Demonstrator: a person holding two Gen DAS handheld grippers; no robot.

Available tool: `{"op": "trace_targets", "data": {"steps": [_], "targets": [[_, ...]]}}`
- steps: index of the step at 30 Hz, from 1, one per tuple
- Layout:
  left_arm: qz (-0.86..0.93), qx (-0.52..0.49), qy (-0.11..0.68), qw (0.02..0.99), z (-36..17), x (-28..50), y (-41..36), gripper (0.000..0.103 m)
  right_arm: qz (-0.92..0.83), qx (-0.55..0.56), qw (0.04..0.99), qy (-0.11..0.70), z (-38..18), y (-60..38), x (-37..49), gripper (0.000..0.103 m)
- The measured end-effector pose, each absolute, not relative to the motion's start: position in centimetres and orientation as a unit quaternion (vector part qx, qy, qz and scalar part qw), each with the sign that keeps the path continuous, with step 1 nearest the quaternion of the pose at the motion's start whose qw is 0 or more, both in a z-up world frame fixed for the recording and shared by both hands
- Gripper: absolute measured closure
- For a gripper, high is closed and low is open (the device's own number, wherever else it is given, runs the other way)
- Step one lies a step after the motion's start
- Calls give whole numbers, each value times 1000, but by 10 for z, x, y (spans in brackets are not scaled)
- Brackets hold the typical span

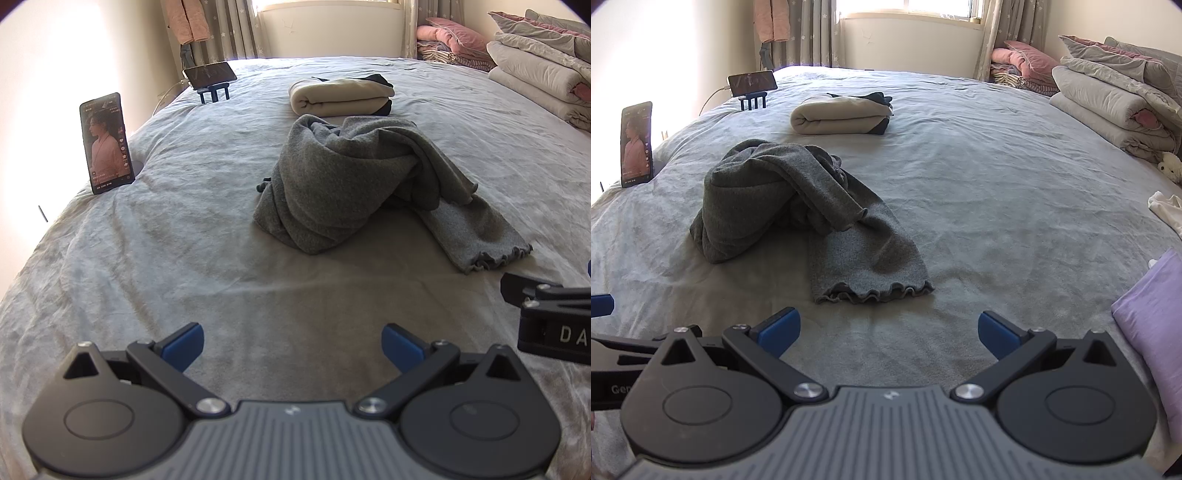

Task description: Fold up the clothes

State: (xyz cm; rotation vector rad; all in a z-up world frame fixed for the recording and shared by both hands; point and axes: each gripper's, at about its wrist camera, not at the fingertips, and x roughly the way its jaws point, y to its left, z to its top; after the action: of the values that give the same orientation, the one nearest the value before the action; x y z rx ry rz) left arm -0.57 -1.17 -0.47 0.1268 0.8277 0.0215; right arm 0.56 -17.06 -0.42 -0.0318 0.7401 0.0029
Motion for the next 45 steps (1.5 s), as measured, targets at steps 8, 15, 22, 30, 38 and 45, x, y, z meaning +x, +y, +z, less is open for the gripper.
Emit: {"op": "trace_targets", "data": {"steps": [8, 15, 22, 30, 38, 45], "targets": [[11, 63, 401, 914, -5, -6, -12, 0, 1, -19, 932, 362, -5, -170, 6, 0], [12, 65, 399, 915, -5, -7, -11, 0, 0, -22, 933, 359, -5, -169, 5, 0], [27, 76, 385, 919, -5, -6, -11, 0, -2, -28, 934, 355, -5, -168, 4, 0], [45, 71, 386, 919, -8, 5, -9, 0, 10, -25, 939, 342, -6, -170, 6, 0], [69, 45, 364, 928, -3, 14, -2, 0, 40, -30, 939, 339, -11, -167, 12, 0], [89, 30, 332, 939, 16, 30, 0, 0, 46, 20, 930, 364, -9, -177, 28, 0]]}}
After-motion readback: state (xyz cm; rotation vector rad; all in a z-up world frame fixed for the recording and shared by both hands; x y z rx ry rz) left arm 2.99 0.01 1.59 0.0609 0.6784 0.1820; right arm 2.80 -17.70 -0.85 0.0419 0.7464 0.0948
